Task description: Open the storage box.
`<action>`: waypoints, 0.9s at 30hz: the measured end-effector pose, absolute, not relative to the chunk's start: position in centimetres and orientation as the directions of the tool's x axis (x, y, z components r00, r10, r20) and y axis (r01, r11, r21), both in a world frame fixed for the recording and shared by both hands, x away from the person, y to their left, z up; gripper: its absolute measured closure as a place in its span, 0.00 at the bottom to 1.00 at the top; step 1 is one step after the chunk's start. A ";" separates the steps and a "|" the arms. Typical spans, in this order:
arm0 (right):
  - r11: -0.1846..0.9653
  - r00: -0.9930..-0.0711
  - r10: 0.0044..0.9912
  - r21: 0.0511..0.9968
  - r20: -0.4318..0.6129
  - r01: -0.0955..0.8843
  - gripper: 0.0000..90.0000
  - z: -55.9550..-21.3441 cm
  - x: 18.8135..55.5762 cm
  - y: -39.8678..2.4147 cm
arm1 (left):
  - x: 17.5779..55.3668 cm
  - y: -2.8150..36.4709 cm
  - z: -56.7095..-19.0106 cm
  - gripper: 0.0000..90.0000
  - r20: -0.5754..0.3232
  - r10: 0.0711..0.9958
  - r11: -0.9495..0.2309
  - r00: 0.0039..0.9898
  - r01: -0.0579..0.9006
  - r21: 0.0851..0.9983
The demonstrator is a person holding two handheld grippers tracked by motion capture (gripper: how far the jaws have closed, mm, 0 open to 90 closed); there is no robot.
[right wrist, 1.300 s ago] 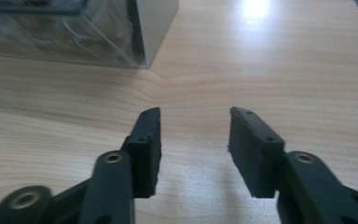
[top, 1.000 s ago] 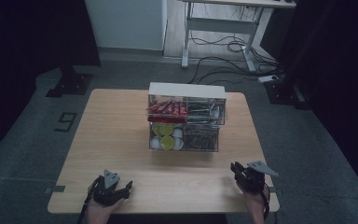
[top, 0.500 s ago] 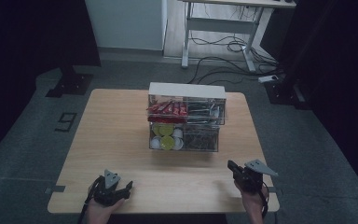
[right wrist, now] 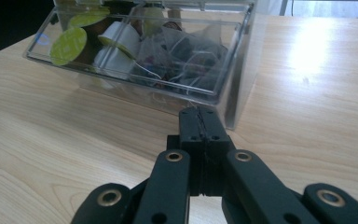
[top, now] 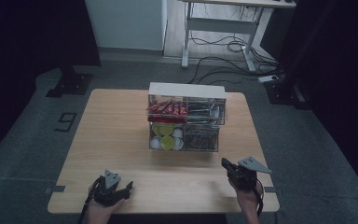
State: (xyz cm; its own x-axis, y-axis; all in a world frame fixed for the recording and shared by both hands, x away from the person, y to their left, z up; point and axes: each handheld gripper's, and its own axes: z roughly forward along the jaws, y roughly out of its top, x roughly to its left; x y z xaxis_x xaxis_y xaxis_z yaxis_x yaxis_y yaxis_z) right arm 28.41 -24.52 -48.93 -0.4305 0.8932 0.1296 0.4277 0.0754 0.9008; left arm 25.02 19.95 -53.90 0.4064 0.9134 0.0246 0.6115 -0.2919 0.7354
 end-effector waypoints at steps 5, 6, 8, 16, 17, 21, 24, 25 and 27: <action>0.082 -0.442 0.889 0.905 0.123 0.417 0.99 -48.5 28.7 -24.0 | 25.1 20.1 -53.9 0.35 0.025 0.915 -0.289 0.402 0.614 0.735; 0.081 -0.445 0.887 0.907 0.123 0.413 0.99 -48.4 28.8 -23.8 | 25.1 20.1 -53.9 0.35 0.025 0.915 -0.289 0.402 0.614 0.735; 0.082 -0.449 0.885 0.909 0.122 0.408 0.99 -48.2 28.9 -23.6 | 25.0 20.1 -53.8 0.35 0.023 0.916 -0.287 0.401 0.613 0.736; 0.078 -0.466 0.876 0.917 0.124 0.390 0.99 -47.4 29.4 -22.7 | 25.0 20.2 -53.7 0.35 0.022 0.916 -0.285 0.400 0.611 0.738; 0.080 -0.469 0.875 0.918 0.123 0.389 0.99 -47.3 29.4 -22.5 | 25.0 20.2 -53.7 0.35 0.022 0.916 -0.284 0.400 0.611 0.739; 0.082 -0.474 0.872 0.918 0.122 0.388 0.99 -47.3 29.6 -22.2 | 25.0 20.3 -53.7 0.35 0.020 0.916 -0.283 0.401 0.611 0.739; 0.082 -0.477 0.870 0.919 0.123 0.386 0.99 -47.2 29.7 -22.0 | 25.0 20.2 -53.8 0.35 0.020 0.916 -0.284 0.401 0.613 0.737; 0.081 -0.477 0.870 0.920 0.123 0.385 0.99 -47.1 29.8 -21.9 | 25.0 20.2 -53.8 0.35 0.021 0.916 -0.285 0.401 0.613 0.737; 0.084 -0.480 0.869 0.920 0.121 0.383 0.99 -47.1 29.9 -21.8 | 25.0 20.2 -53.8 0.35 0.021 0.916 -0.285 0.400 0.613 0.737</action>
State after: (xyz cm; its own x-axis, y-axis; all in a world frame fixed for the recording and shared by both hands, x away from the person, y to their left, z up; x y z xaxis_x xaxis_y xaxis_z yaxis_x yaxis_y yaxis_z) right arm 29.94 -21.77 -47.07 -0.4795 0.8692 0.1206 0.3831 0.0837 0.9199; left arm 24.99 20.25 -53.76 0.4005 0.9161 0.0207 0.6128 -0.2845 0.7372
